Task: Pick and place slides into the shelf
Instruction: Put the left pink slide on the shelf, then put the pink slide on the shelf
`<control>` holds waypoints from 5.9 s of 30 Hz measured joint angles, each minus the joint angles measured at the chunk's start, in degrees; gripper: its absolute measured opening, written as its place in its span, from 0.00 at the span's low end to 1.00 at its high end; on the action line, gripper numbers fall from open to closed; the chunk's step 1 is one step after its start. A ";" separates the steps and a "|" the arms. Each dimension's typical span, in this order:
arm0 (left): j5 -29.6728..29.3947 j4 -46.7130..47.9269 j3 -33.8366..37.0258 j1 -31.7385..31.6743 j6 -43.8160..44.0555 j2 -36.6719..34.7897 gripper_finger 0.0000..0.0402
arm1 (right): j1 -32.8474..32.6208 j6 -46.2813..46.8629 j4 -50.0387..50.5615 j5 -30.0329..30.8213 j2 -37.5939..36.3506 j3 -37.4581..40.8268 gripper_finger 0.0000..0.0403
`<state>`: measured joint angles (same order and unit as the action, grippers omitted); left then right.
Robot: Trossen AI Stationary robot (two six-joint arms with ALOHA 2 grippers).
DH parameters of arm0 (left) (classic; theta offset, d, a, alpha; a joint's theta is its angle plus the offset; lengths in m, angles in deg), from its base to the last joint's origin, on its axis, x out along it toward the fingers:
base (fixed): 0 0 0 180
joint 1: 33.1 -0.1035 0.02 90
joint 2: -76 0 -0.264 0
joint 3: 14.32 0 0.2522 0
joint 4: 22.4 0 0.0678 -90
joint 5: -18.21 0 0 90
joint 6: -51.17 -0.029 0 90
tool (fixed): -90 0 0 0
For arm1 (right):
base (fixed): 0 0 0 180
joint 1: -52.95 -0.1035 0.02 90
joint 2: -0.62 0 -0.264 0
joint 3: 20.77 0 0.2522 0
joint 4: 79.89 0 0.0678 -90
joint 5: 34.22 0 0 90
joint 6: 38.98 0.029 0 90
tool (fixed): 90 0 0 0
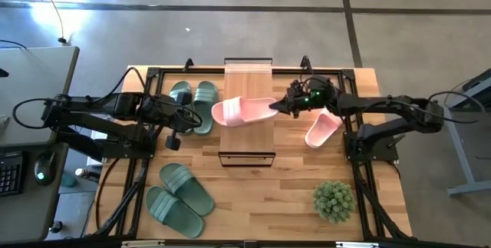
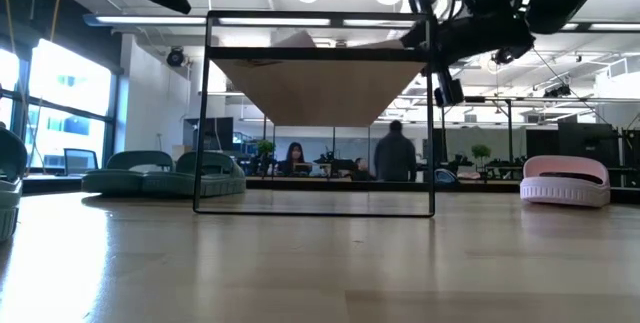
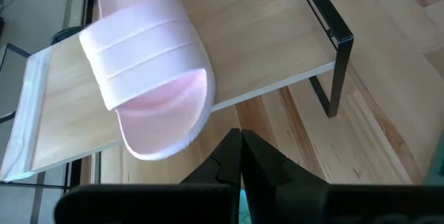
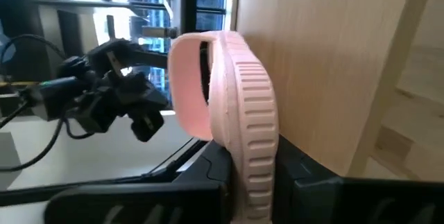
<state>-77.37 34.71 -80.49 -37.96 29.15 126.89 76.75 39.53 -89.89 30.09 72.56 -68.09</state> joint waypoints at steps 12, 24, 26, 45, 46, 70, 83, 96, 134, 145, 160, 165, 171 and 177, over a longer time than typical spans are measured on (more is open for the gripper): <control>0.02 0.02 -0.02 0.00 1.02 0.00 0.00 | -0.96 0.02 -1.32 0.03 3.15 -0.02 0.16; 0.17 0.06 -0.02 0.00 1.11 0.00 0.00 | -0.96 -3.93 5.56 -1.08 2.53 -0.07 0.33; 0.17 0.06 -0.02 0.00 1.13 0.00 0.00 | -0.96 -3.97 5.55 -1.31 2.53 -0.07 0.35; 0.42 0.15 -0.02 0.00 1.36 0.00 0.00 | 1.35 -6.81 9.35 -1.61 0.32 -0.06 0.40; 0.62 0.17 -0.02 0.00 1.37 0.00 0.00 | 1.38 -7.00 10.00 -1.00 -0.69 0.02 0.40; 0.39 0.13 -0.04 0.00 0.87 0.00 0.00 | 2.26 -20.80 47.61 10.83 -25.88 0.00 0.40; 0.39 0.13 -0.04 0.01 0.86 0.00 0.00 | -8.40 -39.01 83.77 33.16 -30.95 -11.22 0.40; -0.04 0.13 -0.04 0.00 0.85 0.00 0.00 | -17.90 -33.32 104.11 46.70 -16.04 -17.80 0.40; -0.02 0.17 -0.04 0.01 0.86 0.00 0.00 | -24.94 -25.38 101.46 56.39 19.09 -15.63 0.40; -0.02 0.17 -0.04 0.01 -0.26 0.00 0.00 | -24.68 -18.30 98.00 55.38 18.86 -7.65 0.40; -0.02 0.14 -0.04 0.01 -0.20 0.00 0.00 | -18.22 -18.13 96.22 58.65 18.86 -5.62 0.36; -0.02 0.13 -0.04 0.01 -0.17 0.00 0.00 | -16.62 -20.94 93.87 59.69 18.86 -5.62 0.22; -0.01 0.13 -0.04 0.00 -0.17 0.00 0.00 | -15.39 -24.55 92.39 60.15 18.86 -5.62 0.02; 0.00 0.15 -0.04 0.00 -0.17 0.00 0.00 | -16.56 -22.15 97.48 60.54 17.32 -6.92 0.01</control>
<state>-77.37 34.86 -80.53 -37.96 28.98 126.89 60.19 17.38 7.59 90.63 89.88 -75.01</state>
